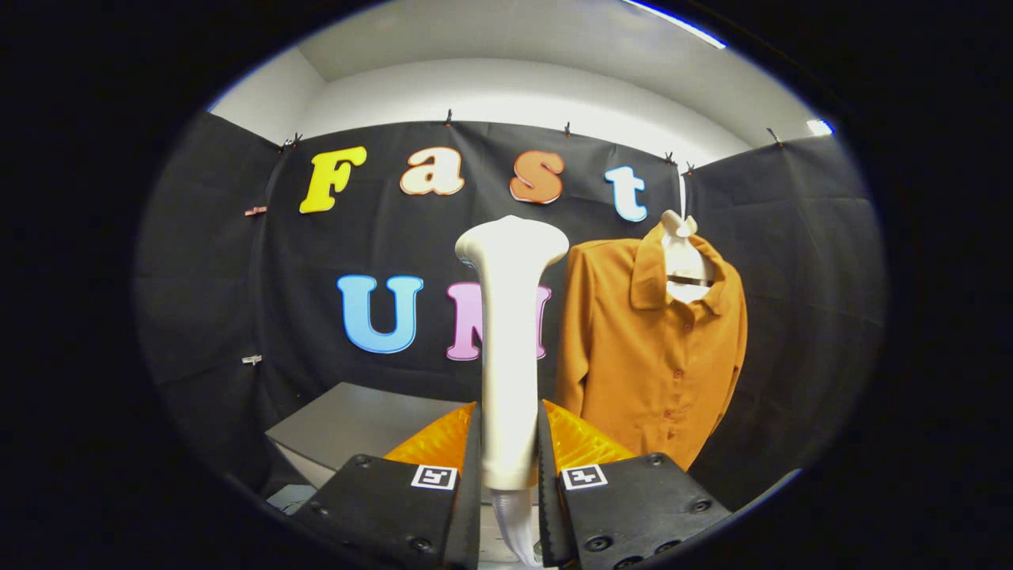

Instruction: Iron the clothes twice with a garment steamer, once on the left side and once on the right side.

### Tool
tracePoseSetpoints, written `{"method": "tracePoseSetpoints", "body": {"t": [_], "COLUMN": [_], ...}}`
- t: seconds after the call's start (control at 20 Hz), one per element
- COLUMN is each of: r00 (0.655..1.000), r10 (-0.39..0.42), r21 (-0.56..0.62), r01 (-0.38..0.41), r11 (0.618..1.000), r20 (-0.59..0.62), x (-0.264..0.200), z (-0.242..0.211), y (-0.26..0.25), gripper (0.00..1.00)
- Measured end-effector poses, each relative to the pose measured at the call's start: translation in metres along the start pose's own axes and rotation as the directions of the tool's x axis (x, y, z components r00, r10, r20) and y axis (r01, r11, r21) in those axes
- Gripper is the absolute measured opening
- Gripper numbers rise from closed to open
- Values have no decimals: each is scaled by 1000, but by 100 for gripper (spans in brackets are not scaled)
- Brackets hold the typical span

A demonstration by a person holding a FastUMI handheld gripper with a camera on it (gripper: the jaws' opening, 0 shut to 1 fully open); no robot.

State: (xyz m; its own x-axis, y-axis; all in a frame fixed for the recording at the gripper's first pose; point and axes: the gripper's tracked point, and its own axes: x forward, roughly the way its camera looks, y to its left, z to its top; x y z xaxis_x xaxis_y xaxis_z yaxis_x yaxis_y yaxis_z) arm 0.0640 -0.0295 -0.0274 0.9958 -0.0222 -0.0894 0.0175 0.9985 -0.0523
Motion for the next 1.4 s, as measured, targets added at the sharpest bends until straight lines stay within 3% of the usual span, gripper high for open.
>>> {"method": "tracePoseSetpoints", "body": {"t": [0.35,0.9,1.4], "r00": [995,992,982], "r10": [-74,-126,-131], "r21": [28,67,64], "r01": [72,127,141], "r11": [997,990,988], "r20": [70,-21,-139], "x": [-5,43,64], "z": [-6,-74,-144], "y": [-72,-134,-148], "gripper": [33,33,34]}}
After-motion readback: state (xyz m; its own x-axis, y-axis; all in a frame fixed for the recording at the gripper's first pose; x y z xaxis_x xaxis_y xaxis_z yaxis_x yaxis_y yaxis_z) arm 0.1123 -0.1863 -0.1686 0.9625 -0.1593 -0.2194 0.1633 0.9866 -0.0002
